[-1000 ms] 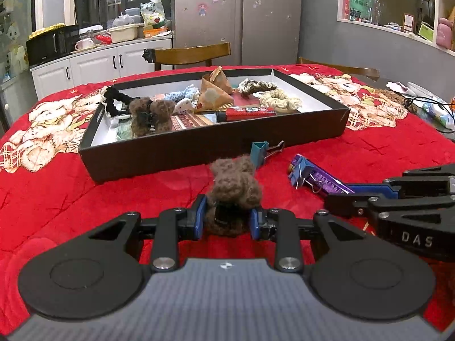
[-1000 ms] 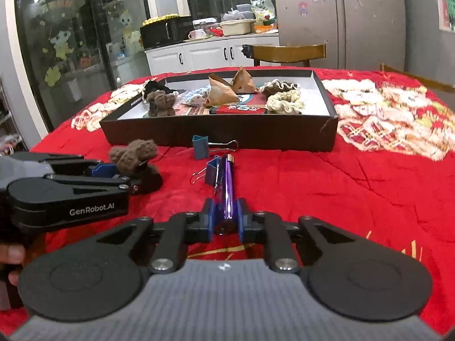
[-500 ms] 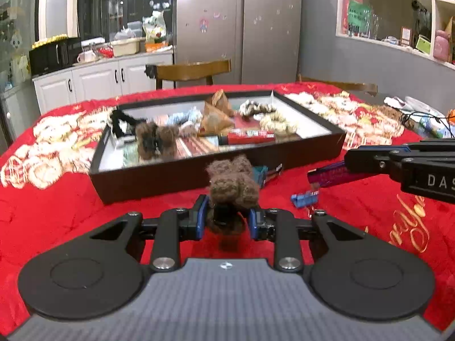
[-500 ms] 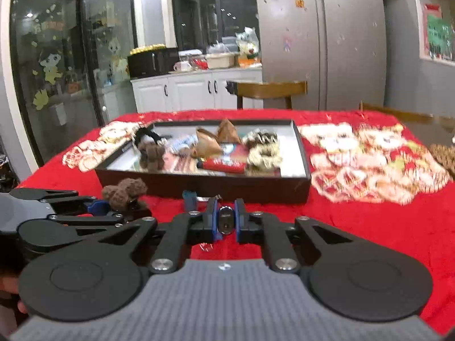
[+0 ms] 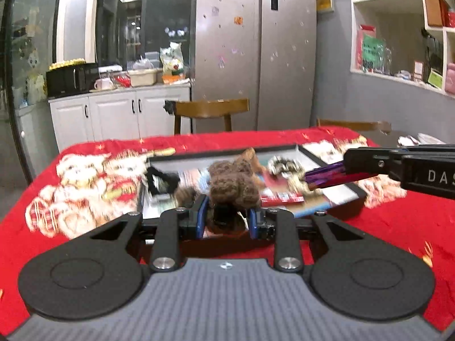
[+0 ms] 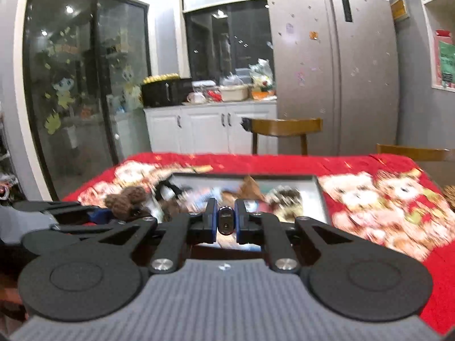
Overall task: Organize objects
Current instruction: 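Carry the scrunchie and purple pen over the box and open both tools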
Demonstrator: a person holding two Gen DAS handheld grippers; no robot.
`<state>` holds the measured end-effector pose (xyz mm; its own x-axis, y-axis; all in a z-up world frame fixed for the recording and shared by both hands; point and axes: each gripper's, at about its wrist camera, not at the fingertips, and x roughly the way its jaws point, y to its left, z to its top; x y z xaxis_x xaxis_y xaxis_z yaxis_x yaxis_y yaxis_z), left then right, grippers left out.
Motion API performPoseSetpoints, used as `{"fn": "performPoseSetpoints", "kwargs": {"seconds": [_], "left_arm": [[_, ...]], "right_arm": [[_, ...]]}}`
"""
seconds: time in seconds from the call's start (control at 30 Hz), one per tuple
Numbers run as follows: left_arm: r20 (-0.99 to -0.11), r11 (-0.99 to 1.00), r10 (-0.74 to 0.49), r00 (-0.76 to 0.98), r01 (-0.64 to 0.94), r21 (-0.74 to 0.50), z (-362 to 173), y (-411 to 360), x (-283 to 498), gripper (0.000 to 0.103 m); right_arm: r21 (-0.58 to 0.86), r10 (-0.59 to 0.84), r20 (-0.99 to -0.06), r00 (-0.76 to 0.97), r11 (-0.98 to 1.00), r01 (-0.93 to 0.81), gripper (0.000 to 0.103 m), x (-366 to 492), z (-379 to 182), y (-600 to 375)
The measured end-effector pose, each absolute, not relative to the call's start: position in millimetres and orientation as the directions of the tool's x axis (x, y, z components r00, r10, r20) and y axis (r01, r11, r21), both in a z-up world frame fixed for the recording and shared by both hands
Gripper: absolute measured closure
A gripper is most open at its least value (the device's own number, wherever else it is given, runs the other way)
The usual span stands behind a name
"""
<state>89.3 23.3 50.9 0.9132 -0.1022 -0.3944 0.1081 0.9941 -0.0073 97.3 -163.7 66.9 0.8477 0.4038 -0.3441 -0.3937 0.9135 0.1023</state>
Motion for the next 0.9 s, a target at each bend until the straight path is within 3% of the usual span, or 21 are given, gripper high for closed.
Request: {"fn": "performPoseSetpoints", "kwargs": {"seconds": [0.33,0.53,0.9], "left_arm": [[-0.503,0.987,-0.153,0.85,0.102,-0.128,31.8,38.0,173.3,0.07],[-0.519,0.993,-0.112,0.847,0.107,-0.04,19.9,32.9,195.6,0.07],[-0.563,0.99,-0.142,0.814,0.115,-0.083,6.0,40.5,208.7,0.07]], "right_arm": [[0.263,0.478,-0.368,0.798,0.876,-0.403,0.09,167.8,56.8,-153.3],[0.315,0.492,-0.408,0.769,0.867,-0.387,0.09,188.5,34.7,-151.1],[0.329,0.507,-0.439,0.742,0.859,-0.393,0.089,200.8,13.9,-138.7]]}}
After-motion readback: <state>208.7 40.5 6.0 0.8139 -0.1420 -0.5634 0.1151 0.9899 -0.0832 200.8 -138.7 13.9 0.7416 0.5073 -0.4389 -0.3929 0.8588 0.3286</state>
